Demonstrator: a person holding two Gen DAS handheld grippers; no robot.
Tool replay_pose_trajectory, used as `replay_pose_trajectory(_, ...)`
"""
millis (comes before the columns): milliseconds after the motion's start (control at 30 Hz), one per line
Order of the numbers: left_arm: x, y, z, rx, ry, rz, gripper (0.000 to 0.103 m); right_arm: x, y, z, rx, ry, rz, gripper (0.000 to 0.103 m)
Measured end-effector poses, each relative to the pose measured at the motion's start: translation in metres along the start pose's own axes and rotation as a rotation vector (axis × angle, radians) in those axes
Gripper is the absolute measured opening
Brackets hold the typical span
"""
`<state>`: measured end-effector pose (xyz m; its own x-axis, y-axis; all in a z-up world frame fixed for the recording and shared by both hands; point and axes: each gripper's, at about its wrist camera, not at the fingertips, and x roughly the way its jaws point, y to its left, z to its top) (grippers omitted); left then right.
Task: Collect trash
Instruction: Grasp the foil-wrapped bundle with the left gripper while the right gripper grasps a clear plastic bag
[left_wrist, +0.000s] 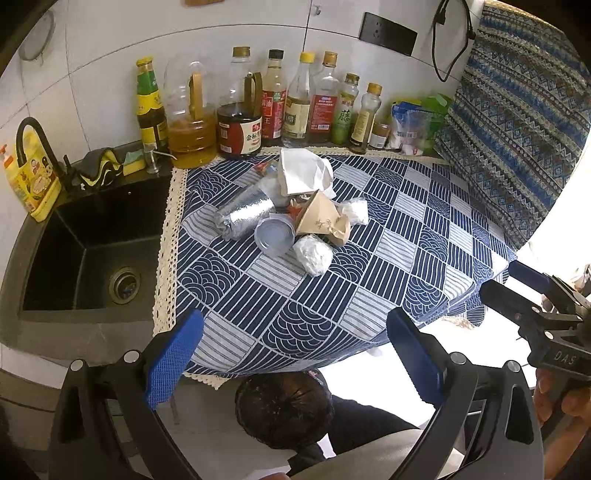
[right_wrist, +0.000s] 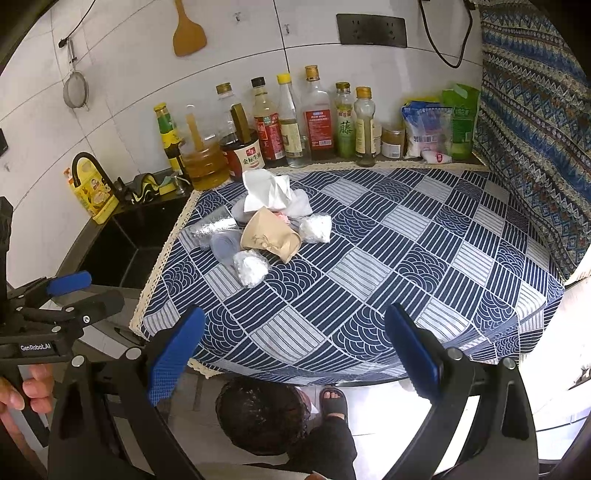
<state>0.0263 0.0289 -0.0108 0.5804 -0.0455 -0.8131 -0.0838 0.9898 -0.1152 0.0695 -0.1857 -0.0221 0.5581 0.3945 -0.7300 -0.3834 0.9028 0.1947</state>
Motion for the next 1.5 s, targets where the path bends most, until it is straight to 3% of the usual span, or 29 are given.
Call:
replay_pose_trajectory(133, 0.009, 0.003, 0.010, 0.011, 0.010, 0.011, 0.096, 0.009, -0.001, 0.010, -0.004, 0.010, 0.012, 0.097)
replay_pose_trajectory(500, 0.067, 0.035, 0.048, -0.076, 0.096, -0.017, 0.096, 0.065, -0.026, 0.045, -0.006, 0.074, 0.020, 0.097)
replay_pose_trajectory(667, 0.101, 0.052, 0.070, -0.121, 0.132, -0.030, 0.096, 0.104, -0.043, 0.062, 0.018, 0.135, 0.057, 0.097)
replay_pose_trajectory(1067, 0.178, 0.086, 0.122, -0.105, 0.192, 0.002, 0.096, 0.201, -0.072, 0.099, 0.060, 0.259, 0.135, 0.096)
replay_pose_trajectory(1233, 0.208, 0.100, 0.131, -0.091, 0.250, -0.006, 0.095, 0.237, -0.073, 0.107, 0.061, 0.315, 0.175, 0.091)
replay_pose_trajectory(1367, 0.221, 0.107, 0.139, -0.065, 0.274, -0.024, 0.095, 0.258, -0.073, 0.112, 0.054, 0.345, 0.208, 0.076)
replay_pose_trajectory(1500, 0.235, 0.112, 0.142, -0.052, 0.310, -0.028, 0.095, 0.275, -0.072, 0.113, 0.068, 0.379, 0.246, 0.076)
